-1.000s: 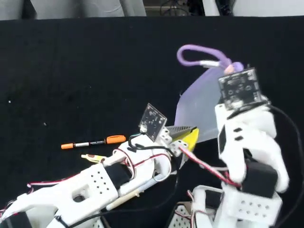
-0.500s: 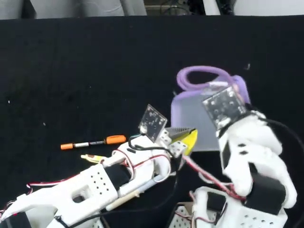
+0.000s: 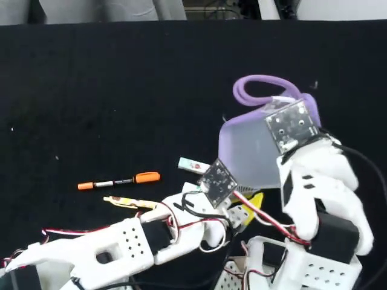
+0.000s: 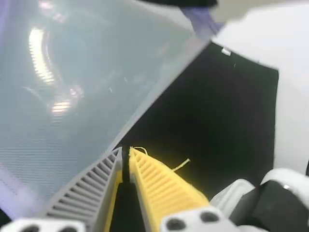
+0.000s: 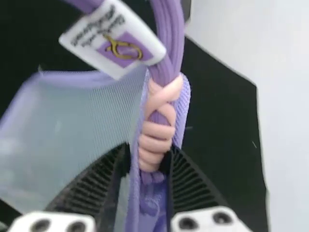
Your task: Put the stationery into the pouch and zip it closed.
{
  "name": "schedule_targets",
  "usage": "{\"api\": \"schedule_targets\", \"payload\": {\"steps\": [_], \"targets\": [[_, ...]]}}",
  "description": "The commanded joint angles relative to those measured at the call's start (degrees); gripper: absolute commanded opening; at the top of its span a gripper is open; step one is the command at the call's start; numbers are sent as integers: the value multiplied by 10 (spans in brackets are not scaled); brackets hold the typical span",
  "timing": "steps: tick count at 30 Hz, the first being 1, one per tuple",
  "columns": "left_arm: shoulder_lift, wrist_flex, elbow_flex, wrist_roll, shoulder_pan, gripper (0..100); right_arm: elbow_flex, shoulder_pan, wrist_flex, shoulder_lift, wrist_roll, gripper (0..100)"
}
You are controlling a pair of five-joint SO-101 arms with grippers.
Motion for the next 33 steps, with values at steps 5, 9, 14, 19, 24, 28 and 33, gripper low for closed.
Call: {"api": "schedule_targets", "payload": {"steps": [5,9,14,19,24,28,33], "targets": [[46,-2,-46,-18,-7,33,-12,-111,66,22,-76,12],[176,-1,-109,-18,-26,30,-18,-119,64,22,-95,12],[267,-2,-166,-19,-27,30,-27,-73,65,46,-90,12],[272,-20,-171,-18,-97,30,-61,-70,132,77,-56,12],[287,-100,-155,-18,-200,30,-85,-71,182,80,-46,12],[306,-164,-142,-18,-233,30,-85,-71,200,80,-25,12],[319,-213,-118,-18,-264,30,-78,-71,195,83,-26,12]]}}
